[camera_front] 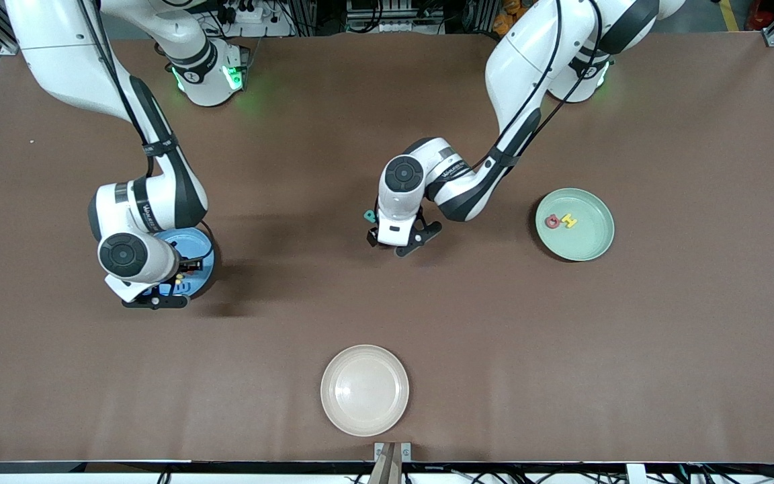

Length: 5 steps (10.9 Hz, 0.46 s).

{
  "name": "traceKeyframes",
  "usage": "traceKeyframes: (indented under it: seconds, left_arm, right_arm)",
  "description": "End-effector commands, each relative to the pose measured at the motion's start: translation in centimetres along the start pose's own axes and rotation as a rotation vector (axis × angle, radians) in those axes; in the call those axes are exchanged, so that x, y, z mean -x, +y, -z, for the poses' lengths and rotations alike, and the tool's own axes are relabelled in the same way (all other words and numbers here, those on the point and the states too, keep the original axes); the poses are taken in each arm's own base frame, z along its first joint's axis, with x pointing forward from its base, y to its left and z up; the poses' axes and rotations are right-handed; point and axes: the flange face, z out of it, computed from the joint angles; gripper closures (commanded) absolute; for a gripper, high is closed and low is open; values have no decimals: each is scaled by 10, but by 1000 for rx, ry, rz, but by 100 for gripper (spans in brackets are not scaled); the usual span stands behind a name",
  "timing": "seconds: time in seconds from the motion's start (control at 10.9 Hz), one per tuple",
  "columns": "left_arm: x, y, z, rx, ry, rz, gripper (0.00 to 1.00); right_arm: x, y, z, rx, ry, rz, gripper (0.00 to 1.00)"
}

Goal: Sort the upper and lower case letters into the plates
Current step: 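Drop the w onto the blue plate while the left gripper grasps the M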

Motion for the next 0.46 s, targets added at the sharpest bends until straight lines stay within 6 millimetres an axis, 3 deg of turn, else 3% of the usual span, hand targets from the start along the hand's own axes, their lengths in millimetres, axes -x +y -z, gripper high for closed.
traceKeyframes:
  seconds: [0.0,0.28,0.37]
  left_arm:
    - [-2,4,-3,-10,20,-40,4]
    - [-4,3,-4,-14,21,-71,32]
    - [-4,3,-6,-17,19,-71,37]
  right_arm:
    - [5,32,32,-10,38,-51,0]
    - [14,71,70,-43,90,-89,0]
    - [22,80,81,-76,101,-81,0]
